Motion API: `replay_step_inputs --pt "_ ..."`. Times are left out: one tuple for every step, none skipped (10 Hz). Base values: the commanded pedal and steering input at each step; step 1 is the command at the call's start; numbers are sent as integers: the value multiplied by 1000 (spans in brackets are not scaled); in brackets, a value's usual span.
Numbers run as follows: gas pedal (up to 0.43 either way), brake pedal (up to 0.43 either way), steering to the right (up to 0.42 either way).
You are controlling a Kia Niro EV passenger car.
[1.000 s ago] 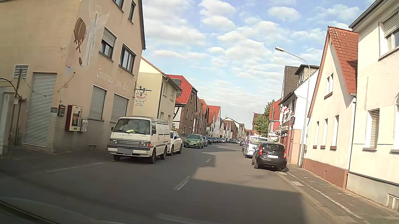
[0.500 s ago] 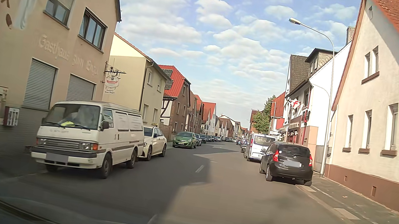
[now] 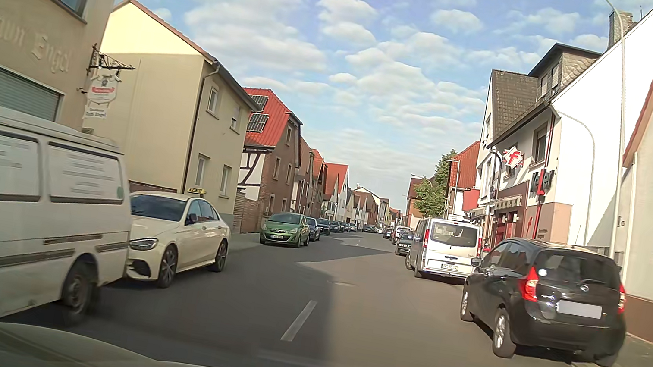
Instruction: Follow the waypoints while adhering to traffic rules and regulations
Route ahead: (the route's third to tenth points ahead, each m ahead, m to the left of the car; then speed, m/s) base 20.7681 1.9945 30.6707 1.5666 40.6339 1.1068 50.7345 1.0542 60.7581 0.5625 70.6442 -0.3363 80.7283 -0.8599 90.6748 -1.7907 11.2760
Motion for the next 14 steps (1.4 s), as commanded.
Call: replay_step_inputs --pt "47 18 11" --pt "47 18 11" --pt "39 18 11" --pt "39 18 11" --pt "39 18 11" --pt "39 18 11" --pt "39 18 11" --pt "39 18 11" --pt "39 18 11" --pt "39 18 11" --pt "39 18 11" --pt "39 18 11" --pt "39 18 11" --pt "39 12 11"
